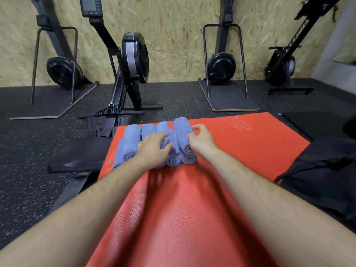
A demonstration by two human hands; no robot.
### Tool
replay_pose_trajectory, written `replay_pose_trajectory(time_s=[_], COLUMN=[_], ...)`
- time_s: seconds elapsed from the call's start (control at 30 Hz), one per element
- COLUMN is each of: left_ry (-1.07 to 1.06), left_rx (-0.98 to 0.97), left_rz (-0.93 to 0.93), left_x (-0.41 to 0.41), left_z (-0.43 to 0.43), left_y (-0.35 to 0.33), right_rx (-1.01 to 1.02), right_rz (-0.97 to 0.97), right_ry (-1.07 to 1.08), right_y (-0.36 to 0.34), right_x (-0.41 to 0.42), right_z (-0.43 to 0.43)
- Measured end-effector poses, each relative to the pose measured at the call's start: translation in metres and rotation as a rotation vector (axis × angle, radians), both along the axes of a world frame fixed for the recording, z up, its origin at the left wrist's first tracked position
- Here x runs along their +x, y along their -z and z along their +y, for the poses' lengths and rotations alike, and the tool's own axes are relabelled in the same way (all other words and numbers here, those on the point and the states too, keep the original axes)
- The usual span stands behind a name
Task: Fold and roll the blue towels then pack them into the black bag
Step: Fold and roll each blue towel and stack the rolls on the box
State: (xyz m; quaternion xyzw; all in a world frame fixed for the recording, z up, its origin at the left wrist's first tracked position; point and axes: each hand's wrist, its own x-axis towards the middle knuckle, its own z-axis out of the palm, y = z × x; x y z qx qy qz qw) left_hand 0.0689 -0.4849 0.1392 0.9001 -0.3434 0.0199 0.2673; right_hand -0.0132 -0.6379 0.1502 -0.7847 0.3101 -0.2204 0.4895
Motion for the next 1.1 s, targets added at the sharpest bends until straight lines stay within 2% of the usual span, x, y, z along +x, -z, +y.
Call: replay_pose_trajectory(time_s=[0.07, 0.27, 0.43, 0.53, 0.63, 0.77, 0.97, 1.1], left_ry=[0.001, 0.003, 0.031, 0.053, 0.067, 0.090, -0.016, -0.132], left_rx=[0.086, 0.140, 0.184, 0.158, 0.069, 0.008, 0.148, 0.215], left_rz=[0.005, 0.011, 0.017, -0.019, -0.071, -0.154, -0.205, -0.142], left_x=[0.016, 0.021, 0.014, 0.003, -0.011, -0.037, -0.049, -0.049], left_z=[-0.001, -0.003, 0.003, 0.013, 0.033, 0.083, 0.201, 0.292], left_y=[0.014, 0.033, 0.027, 0.021, 0.017, 0.013, 0.020, 0.031], right_rx=[-0.064, -0.349, -0.434, -0.546, -0.747, -0.933, -0.984, -0.948], right_rz=[0.069, 0.287, 0.361, 0.397, 0.374, 0.273, 0.212, 0.151], right_ry=[0.002, -0.081, -0.138, -0.087, -0.082, -0.203, -0.383, -0.548], right_y=[0.011, 0.039, 0.031, 0.024, 0.018, 0.021, 0.034, 0.052], right_x=[0.017, 0.037, 0.026, 0.005, -0.016, -0.037, -0.029, -0.010], right_z=[-0.005, 0.004, 0.007, 0.018, 0.048, 0.109, 0.215, 0.303])
